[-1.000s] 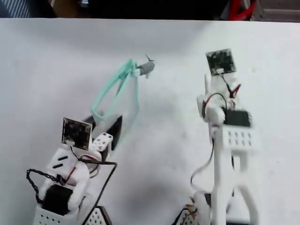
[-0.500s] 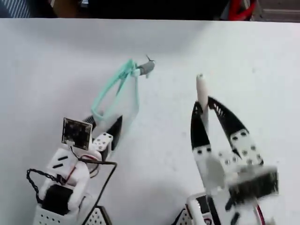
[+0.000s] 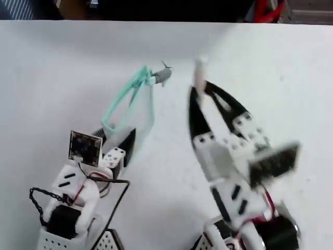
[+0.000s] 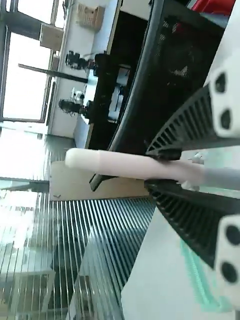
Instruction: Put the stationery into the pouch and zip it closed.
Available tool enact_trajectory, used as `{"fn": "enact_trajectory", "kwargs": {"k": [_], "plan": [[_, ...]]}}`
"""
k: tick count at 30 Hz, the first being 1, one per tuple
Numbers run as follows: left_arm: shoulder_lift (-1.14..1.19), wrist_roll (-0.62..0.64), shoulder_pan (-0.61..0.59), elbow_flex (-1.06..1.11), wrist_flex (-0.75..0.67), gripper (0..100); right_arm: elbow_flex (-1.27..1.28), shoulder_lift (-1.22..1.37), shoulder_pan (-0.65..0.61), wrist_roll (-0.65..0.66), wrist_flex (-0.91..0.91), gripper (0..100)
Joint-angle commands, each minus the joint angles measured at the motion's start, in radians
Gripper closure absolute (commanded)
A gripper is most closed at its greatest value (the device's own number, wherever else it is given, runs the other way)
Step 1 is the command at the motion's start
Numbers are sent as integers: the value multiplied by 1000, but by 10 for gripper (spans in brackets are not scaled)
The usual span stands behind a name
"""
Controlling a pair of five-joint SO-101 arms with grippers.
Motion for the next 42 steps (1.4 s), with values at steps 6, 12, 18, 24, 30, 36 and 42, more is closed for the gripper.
{"fn": "enact_trajectory", "kwargs": {"k": [6, 12, 18, 24, 30, 36, 42], "plan": [[1, 9, 4, -9, -15, 803, -336, 389, -243, -12, -143, 981], [1, 9, 4, -8, -15, 801, -404, 526, -371, -12, -189, 981], [1, 9, 4, -8, -15, 801, -265, 578, -366, -6, -418, 981], [1, 9, 4, -8, -15, 801, -121, 584, -321, -6, -518, 981], [1, 9, 1, -8, -17, 801, -26, 576, -274, -12, -473, 981], [1, 9, 2, -8, -17, 801, -52, 492, -274, -5, -232, 841], [1, 9, 4, -8, -17, 804, -164, 406, -268, -3, -12, 666]]}}
